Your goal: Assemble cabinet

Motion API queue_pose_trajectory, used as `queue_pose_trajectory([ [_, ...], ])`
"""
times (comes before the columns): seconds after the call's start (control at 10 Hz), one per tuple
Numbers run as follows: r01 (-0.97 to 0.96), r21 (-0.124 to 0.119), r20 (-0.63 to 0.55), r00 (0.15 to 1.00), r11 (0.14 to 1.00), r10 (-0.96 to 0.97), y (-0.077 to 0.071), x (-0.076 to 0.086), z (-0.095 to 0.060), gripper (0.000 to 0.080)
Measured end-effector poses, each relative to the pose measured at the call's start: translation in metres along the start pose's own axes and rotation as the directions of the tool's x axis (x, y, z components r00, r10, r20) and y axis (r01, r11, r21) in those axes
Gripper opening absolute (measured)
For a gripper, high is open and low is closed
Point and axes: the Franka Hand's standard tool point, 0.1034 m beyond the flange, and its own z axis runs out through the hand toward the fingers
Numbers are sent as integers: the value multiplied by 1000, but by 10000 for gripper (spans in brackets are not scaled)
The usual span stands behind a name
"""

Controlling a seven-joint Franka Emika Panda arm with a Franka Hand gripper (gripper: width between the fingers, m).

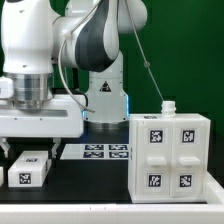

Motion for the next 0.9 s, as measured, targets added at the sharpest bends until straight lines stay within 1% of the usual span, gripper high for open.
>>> queue_pose_trajectory([
  [0.3,4,-2,7,1000,1000,-4,-2,0,6,649],
  [0.4,4,-3,7,1000,1000,-4,-5,1,8,649],
  [0.6,4,-3,9,1000,1000,-4,-6,0,9,649],
  [0.7,4,-3,9,1000,1000,-4,-6,1,9,546],
  [0.9,4,-3,9,1000,1000,-4,-6,1,9,550],
])
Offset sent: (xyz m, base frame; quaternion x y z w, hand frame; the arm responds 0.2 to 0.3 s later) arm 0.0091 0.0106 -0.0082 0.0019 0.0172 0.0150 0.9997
